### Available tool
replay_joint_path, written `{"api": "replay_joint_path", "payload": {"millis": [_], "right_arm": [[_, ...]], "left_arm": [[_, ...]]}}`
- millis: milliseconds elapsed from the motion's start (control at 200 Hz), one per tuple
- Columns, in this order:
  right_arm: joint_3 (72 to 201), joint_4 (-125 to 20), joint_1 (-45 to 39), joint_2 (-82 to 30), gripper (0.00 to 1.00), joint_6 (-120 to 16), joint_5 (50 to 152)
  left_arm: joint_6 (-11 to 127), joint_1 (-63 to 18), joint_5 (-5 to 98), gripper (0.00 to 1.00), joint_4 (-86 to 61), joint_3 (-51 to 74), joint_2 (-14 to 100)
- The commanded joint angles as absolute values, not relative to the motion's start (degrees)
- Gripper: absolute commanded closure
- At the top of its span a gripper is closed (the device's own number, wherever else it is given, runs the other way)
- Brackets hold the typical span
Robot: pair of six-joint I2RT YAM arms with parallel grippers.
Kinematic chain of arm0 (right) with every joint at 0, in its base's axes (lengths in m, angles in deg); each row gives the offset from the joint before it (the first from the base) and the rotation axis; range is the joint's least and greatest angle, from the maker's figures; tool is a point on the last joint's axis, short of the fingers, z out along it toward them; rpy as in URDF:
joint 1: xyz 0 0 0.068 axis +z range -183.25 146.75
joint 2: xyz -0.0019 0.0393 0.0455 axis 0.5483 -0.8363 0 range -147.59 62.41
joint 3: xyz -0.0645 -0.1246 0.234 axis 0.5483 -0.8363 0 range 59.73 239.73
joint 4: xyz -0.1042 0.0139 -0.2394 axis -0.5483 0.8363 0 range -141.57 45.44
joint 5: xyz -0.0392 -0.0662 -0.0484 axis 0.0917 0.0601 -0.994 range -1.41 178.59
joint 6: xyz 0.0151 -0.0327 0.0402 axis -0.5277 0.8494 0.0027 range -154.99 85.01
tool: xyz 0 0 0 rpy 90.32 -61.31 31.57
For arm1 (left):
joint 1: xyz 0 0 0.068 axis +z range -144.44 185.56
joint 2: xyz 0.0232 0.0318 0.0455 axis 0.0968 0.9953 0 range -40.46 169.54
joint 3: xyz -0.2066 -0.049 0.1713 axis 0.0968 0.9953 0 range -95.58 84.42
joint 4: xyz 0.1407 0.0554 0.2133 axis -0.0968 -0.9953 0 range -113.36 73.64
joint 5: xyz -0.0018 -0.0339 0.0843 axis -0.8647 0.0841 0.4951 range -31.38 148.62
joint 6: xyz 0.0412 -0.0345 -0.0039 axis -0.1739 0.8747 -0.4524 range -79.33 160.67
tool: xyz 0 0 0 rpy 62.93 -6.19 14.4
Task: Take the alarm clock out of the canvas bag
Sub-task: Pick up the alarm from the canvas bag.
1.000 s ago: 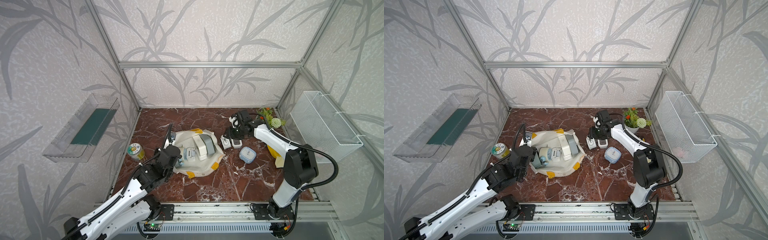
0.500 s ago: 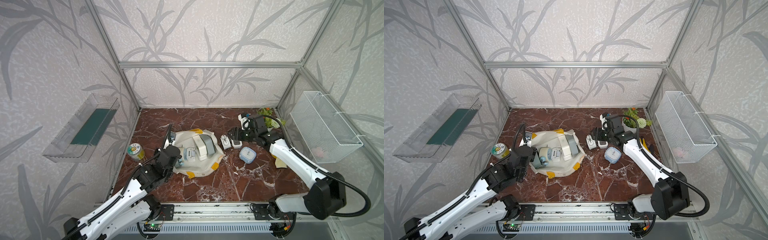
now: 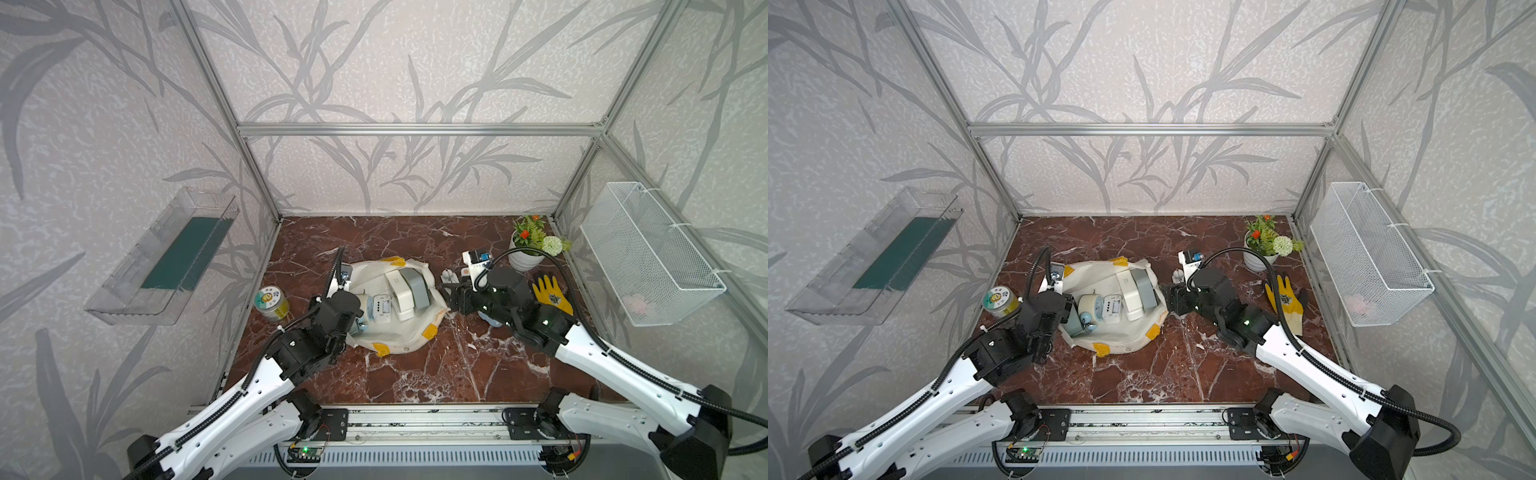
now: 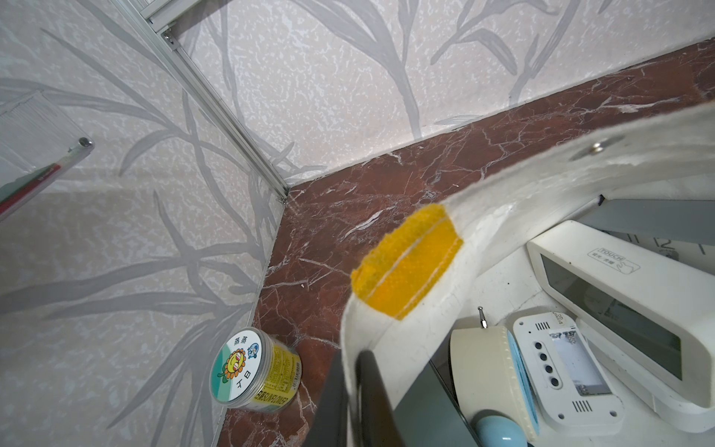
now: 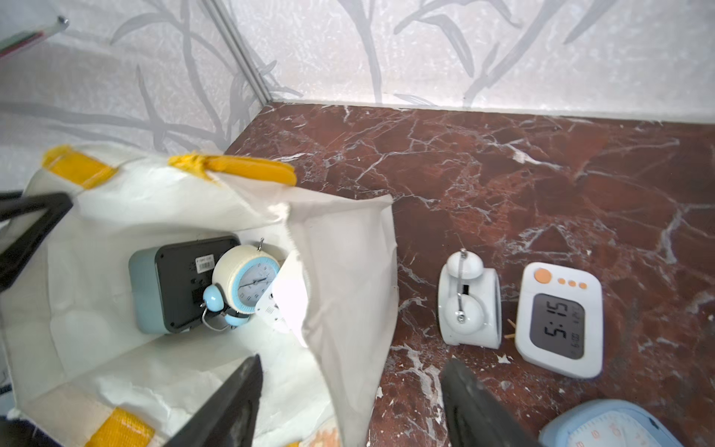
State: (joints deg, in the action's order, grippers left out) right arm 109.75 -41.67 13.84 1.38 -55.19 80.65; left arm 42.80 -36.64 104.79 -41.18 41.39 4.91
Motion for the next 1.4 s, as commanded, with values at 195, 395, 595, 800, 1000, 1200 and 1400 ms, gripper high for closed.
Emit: {"api": "replay_joint_path", "payload": {"millis": [195,395,595,800,1000,1200,1400], "right_arm": [[108.33,-51.63,26.33,-4.7,0.26,-47.41,74.77],[111.55,-50.16,31.03,-12.17,0.27,-48.78,73.9],[113.69,-50.61,31.7,-19.38,0.31,-51.85,76.85],[115.35,-51.26,32.69,-26.67,0.33,-51.44,77.8],[115.26,-49.76,32.73,-32.1,0.32,-55.11,76.37],[113.76,-53.07,32.68,-35.03,0.31,-57.31,75.2],[113.05,-55.81,32.68,-37.43,0.29,-59.82,71.4]], "left_arm": [[42.27,-36.46,106.4,1.0,-38.08,40.73,2.76],[41.2,-37.06,106.56,1.0,-37.5,39.92,4.09],[39.2,-38.04,106.32,1.0,-33.95,40.36,4.17],[37.09,-39.21,106.51,1.0,-30.5,40.96,4.42],[35.37,-41.3,106.28,1.0,-28.32,41.44,3.62],[35.52,-43.13,105.3,1.0,-27.44,43.56,2.08],[39.95,-43.92,103.81,1.0,-30.39,46.01,-1.09]]}}
